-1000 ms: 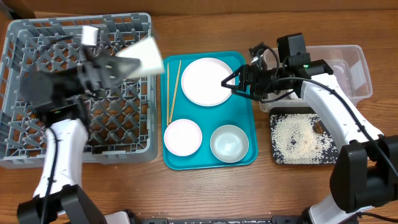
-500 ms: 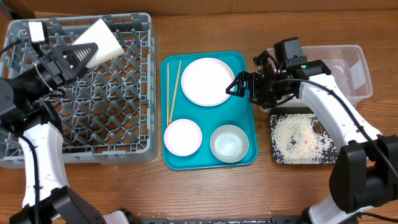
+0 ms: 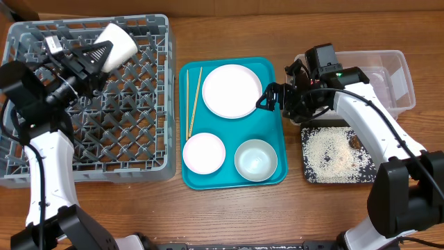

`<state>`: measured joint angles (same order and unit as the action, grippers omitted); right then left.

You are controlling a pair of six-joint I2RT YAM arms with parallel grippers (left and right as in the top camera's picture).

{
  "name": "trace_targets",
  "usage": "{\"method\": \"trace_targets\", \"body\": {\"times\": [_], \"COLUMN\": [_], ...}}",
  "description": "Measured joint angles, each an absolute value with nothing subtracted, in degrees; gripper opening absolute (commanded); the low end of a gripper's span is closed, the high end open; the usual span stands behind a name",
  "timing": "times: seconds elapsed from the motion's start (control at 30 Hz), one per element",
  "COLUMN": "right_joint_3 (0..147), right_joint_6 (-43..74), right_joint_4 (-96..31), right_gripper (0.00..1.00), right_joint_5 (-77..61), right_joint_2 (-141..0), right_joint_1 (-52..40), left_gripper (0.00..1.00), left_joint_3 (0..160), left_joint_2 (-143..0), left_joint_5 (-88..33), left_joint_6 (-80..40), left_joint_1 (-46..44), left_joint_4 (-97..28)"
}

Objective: Sort waste into correct bins and load items into the dishwasher
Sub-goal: 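Place the cup into the dish rack with the left gripper, then release the white cup in the rack and lift the left gripper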

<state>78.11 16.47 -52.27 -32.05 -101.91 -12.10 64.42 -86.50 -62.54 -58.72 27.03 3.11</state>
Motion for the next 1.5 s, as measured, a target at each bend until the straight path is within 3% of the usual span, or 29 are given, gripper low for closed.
{"method": "trace_targets", "body": {"times": [0.43, 0.7, 1.0, 1.2, 1.5], "right_joint_3": [78.08, 78.08, 78.08, 78.08, 78.08], "right_joint_6": [16.49, 16.45, 16.45, 16.47, 16.47], "right_joint_4": [-53.32, -54.06, -54.06, -54.04, -54.04], "right_gripper": [1.00, 1.00, 1.00, 1.00, 1.00], "right_joint_5": [-30.89, -30.65, -30.63, -30.63, -30.65], "right_joint_2": [-101.91, -101.91, -101.91, -101.91, -101.91], "right_joint_1": [-12.10, -12.10, -12.10, -12.10, -12.10], "left_gripper": [0.36, 0.38, 0.36, 0.31, 0.35], "left_joint_3": [91.31, 96.97, 92.09, 82.67, 80.36], "left_joint_2": [-86.91, -86.94, -86.91, -87.13, -87.18], "left_joint_5": [-36.86, -16.58, -2.83, -0.91, -0.21], "left_joint_6": [-25.17, -15.40, -14.81, -14.81, -14.83], "left_joint_1": [24.32, 17.89, 15.18, 15.11, 10.94], "left_joint_4": [-56.75, -80.09, -82.46, -76.55, -77.12]}}
